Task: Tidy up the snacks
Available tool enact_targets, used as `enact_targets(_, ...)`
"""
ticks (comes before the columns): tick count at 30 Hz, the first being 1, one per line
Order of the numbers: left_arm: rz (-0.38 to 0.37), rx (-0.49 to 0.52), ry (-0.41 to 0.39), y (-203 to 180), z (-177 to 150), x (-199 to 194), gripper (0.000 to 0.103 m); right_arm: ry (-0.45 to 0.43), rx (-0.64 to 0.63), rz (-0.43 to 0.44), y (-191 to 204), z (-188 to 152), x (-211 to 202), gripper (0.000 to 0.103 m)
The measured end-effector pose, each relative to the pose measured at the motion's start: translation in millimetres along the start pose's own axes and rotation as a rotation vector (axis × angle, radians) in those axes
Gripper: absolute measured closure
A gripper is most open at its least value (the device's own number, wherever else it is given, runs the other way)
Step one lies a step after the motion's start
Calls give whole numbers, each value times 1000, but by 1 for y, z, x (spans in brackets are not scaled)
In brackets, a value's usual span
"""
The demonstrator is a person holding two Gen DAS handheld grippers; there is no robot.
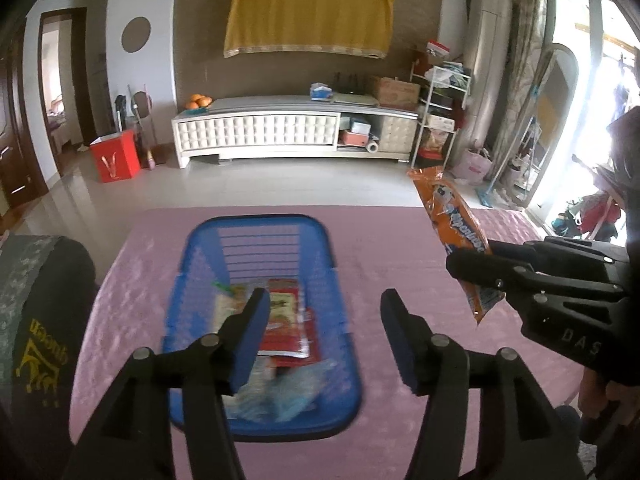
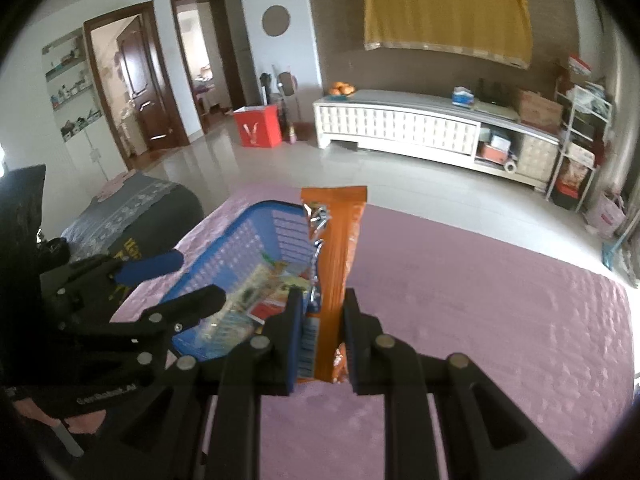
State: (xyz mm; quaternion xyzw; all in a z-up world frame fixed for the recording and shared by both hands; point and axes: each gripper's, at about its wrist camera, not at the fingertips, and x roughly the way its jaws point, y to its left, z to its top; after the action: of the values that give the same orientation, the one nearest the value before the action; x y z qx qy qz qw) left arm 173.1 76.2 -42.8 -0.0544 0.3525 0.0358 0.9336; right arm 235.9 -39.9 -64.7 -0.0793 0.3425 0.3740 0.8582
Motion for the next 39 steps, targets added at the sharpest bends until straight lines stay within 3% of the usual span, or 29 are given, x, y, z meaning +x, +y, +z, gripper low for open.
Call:
enact_targets(2,25,6,-2,14,-2,-5,34,3,-10,16,9,4,5,80)
enact_targets(5,63,21,-2,32,-3,-11,28,12,-33,31,23,6,14,80)
enact_targets(11,70,-10,45,68,-10,0,28,61,-67,53,43,8,42,80)
enact_targets(20,66,-80,37,106,-12,26,28,146,-59,36,44,8,86,80)
enact_targets(26,70,-133,64,127,-20,47,28,196,-78,-1,44,0,114,80)
enact_targets(32,57,-132,71,131,-25,57,28,184,-146,-106,46,-5,125,78)
enact_targets(34,54,-123,72,129,-26,59,28,181,-144,-109,44,-10,124,59)
enact_targets(35,61,-116,77,128,-27,60,28,172,-138,-104,42,-11,121,32)
enact_targets(36,69,-112,79,126,-26,61,28,161,-131,-96,40,-12,118,14)
enact_targets(39,68,-109,75,124,-29,57,27,130,-126,-107,38,-14,108,7)
